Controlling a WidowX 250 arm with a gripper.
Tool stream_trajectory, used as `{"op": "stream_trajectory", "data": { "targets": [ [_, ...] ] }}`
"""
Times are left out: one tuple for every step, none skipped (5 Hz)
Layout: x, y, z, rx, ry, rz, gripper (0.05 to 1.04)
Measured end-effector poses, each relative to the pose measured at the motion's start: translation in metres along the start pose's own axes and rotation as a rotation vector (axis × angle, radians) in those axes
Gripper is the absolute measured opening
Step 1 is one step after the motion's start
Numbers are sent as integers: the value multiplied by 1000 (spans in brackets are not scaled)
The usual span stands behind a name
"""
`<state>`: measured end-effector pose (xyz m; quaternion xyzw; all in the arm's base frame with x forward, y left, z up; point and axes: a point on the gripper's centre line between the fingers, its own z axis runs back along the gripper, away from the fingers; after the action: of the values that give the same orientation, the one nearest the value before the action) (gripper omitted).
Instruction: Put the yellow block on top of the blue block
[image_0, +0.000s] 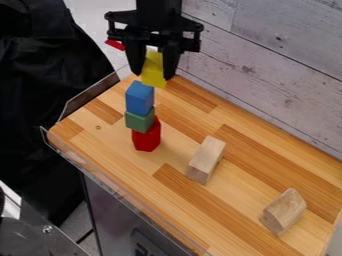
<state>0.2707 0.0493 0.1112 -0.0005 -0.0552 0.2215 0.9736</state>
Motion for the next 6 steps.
{"op": "stream_trajectory", "data": {
  "targets": [
    [3,10,0,4,1,18,527],
    [3,14,-2,8,15,30,527],
    [3,21,-9,8,45,50,527],
    [2,24,-10,8,58,52,527],
    [-1,27,-17,10,98,51,527],
    [-1,28,-17,4,103,53,527]
  ]
}}
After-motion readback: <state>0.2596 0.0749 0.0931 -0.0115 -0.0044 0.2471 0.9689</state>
